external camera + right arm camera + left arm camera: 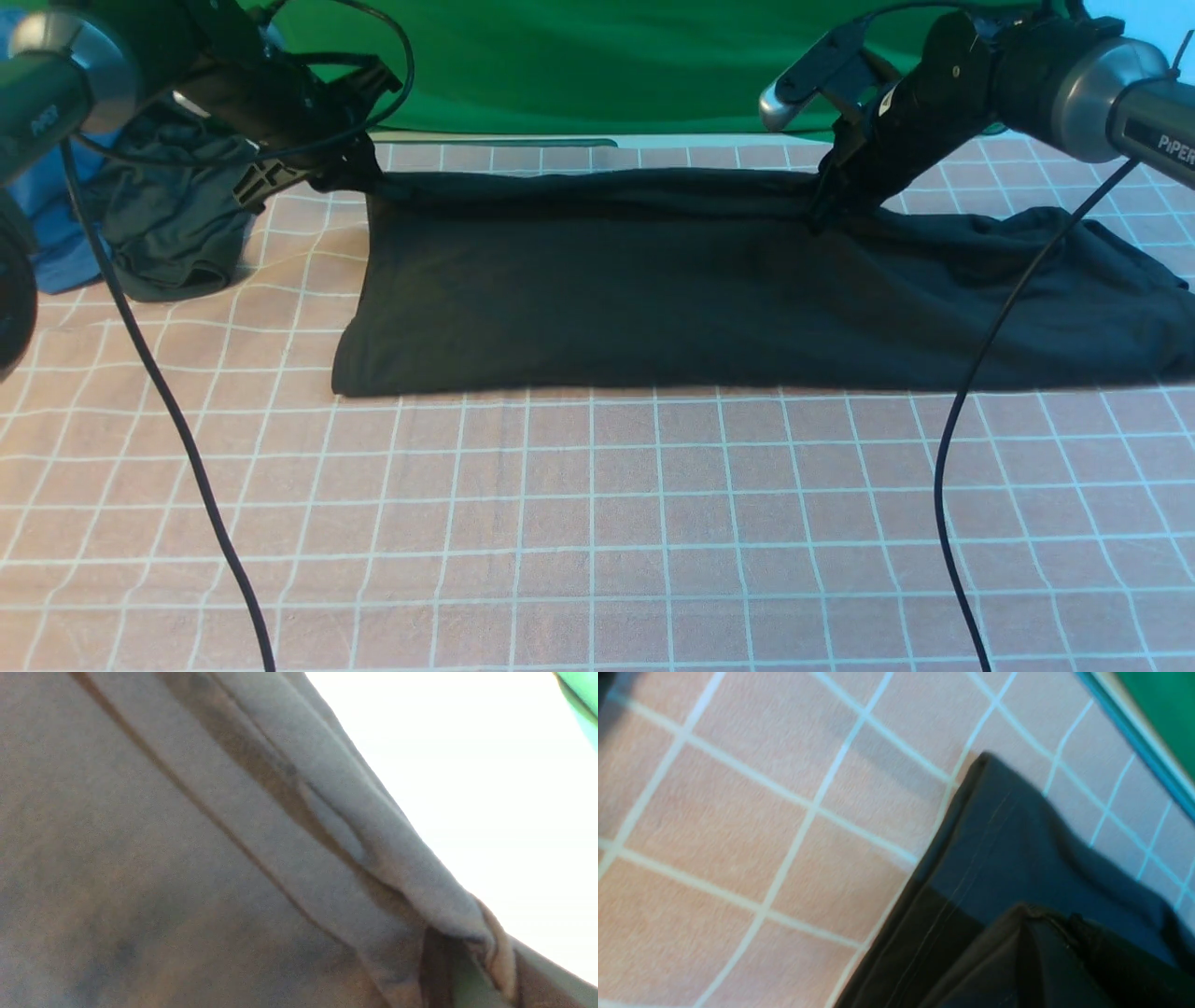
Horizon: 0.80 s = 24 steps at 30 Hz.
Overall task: Fold a long-sleeved shirt over a pink coffee tablecloth.
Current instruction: 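Fold the black garment in half by bringing its near edge over to the far edge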
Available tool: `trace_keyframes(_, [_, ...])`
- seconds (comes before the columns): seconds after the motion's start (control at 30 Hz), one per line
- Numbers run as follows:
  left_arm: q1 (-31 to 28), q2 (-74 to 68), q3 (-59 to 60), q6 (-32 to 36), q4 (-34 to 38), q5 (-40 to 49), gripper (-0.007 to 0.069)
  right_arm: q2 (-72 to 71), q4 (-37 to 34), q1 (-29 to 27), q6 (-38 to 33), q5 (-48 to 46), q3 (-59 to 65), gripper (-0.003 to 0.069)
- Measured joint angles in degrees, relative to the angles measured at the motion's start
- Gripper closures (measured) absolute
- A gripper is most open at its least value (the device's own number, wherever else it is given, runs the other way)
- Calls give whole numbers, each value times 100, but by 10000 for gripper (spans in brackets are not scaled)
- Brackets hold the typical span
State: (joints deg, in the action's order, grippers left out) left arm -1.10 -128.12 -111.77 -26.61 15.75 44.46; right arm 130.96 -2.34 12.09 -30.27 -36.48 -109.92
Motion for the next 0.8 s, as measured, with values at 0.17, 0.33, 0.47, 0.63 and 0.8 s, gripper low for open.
trace_keyframes(0.17, [0, 0, 0, -12, 17, -378, 585, 170, -12, -12, 225, 369, 0, 563])
trace_keyframes(0.33, [-12, 0, 0, -19, -36, -687, 481, 194, 10, -31, 460, 696, 0, 494])
trace_keyframes(0.47, [-12, 0, 0, -31, -200, -739, 351, 194, 22, -31, 503, 985, 0, 398])
trace_keyframes(0.63, [-6, 43, 0, 78, 116, -241, 283, 188, 47, -38, 527, 1088, 0, 364])
trace_keyframes(0.8, [157, 150, -85, 680, 427, 631, 371, -145, 59, -38, 653, 757, 0, 361])
